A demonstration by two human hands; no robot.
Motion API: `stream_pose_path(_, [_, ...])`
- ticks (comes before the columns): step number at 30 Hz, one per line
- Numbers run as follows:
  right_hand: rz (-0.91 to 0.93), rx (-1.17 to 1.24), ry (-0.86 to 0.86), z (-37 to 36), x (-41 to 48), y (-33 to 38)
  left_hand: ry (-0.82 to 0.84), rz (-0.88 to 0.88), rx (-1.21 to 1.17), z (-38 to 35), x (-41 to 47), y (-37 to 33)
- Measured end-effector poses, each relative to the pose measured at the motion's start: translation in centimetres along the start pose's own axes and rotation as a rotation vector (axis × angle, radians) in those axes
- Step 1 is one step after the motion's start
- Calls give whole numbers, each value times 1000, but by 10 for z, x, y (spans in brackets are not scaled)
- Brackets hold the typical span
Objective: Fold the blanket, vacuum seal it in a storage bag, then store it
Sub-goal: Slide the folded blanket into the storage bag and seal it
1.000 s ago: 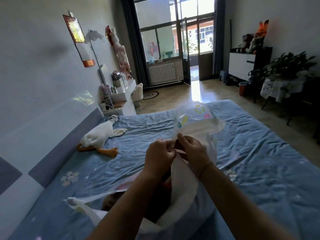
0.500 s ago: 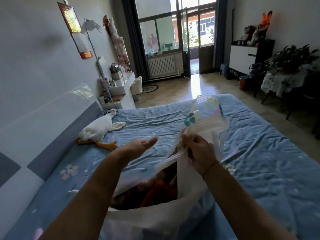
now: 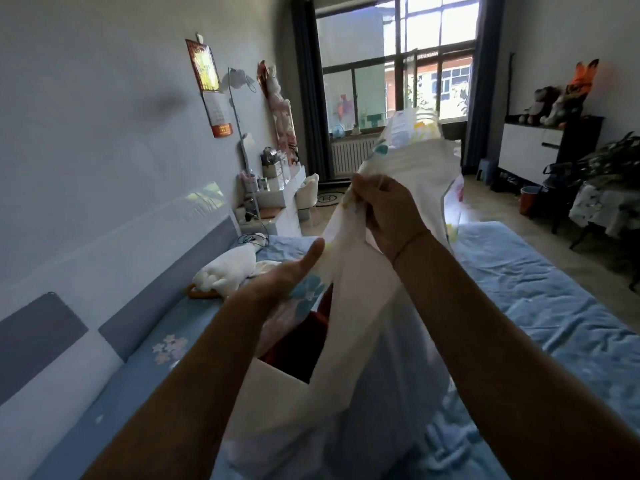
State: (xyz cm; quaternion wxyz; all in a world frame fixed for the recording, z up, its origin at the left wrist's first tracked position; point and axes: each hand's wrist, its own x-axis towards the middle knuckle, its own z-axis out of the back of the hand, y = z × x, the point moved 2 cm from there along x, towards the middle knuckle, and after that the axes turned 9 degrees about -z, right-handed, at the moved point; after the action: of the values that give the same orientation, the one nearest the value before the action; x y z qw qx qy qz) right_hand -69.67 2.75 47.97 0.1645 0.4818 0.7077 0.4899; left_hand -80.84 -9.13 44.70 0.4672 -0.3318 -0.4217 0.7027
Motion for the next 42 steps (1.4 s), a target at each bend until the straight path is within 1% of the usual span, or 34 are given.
stream_pose_path(3, [-99,-151,-92,38,-25,-35,80,36,116,-31,-12,34])
stream_pose_path(5, [-149,-225,-155,67,-53,-59,264,98,22,-62,-24,63])
stream_pose_path(7, [-153,-291,-248,88,-84,-77,445,200,-85,-89,-29,93])
stream_pose_path(9, [-122,-340,-341,106,-108,-92,553,255,-156,-109,-30,116])
stream_pose_path(11, [-86,-479,-424,125,-124,-104,653,274,-243,-131,-30,133])
stream_pose_path(12, [-69,-558,-451,135,-130,-110,673,285,-267,-140,-29,141])
stream_pose_path(13, [-64,-627,-476,146,-136,-117,672,288,-281,-149,-30,146])
stream_pose_path(15, [-82,-704,-525,164,-151,-129,571,324,-379,-159,-25,156])
stream_pose_path(16, [-101,-706,-544,174,-159,-136,500,329,-436,-159,-22,159])
stream_pose_path(18, [-145,-715,-585,194,-174,-150,288,240,-472,-150,-12,171])
stream_pose_path(19, [-151,-750,-597,206,-181,-158,134,166,-460,-141,-7,177])
stream_pose_path(20, [-165,-774,-603,220,-189,-165,-35,96,-401,-131,-2,190])
stream_pose_path(21, [-202,-757,-602,233,-198,-171,-165,58,-320,-123,2,207])
stream_pose_path(22, [-237,-698,-585,243,-207,-175,-217,78,-252,-118,3,224])
stream_pose_path(23, [-296,-643,-572,256,-217,-181,-197,130,-198,-115,3,245])
stream_pose_path(24, [-342,-589,-543,266,-226,-183,-128,200,-153,-117,2,264])
stream_pose_path(25, [-405,-587,-530,277,-238,-185,-68,259,-132,-125,3,282])
stream_pose_path(26, [-465,-599,-497,288,-248,-189,-4,283,-105,-134,2,295])
stream_pose_path(27, [-553,-630,-487,300,-260,-194,52,270,-83,-146,1,305])
stream_pose_path(29, [-713,-702,-526,318,-282,-204,110,260,-12,-176,-2,312])
stream_pose_path(30, [-761,-718,-549,327,-291,-211,141,262,52,-191,-2,318])
stream_pose_path(33, [-914,-720,-660,348,-320,-239,293,332,307,-234,-2,334])
stream_pose_path(35, [-1023,-690,-669,359,-336,-263,367,359,359,-256,-7,340])
stream_pose_path(36, [-1048,-668,-644,363,-341,-275,389,360,382,-266,-9,348])
stream_pose_path(38, [-1062,-622,-622,364,-342,-293,382,345,452,-278,-14,360])
stream_pose_path(40, [-1029,-576,-636,362,-332,-306,356,356,482,-279,-10,373])
stream_pose_path(42, [-1001,-470,-656,354,-317,-320,329,346,493,-271,1,385])
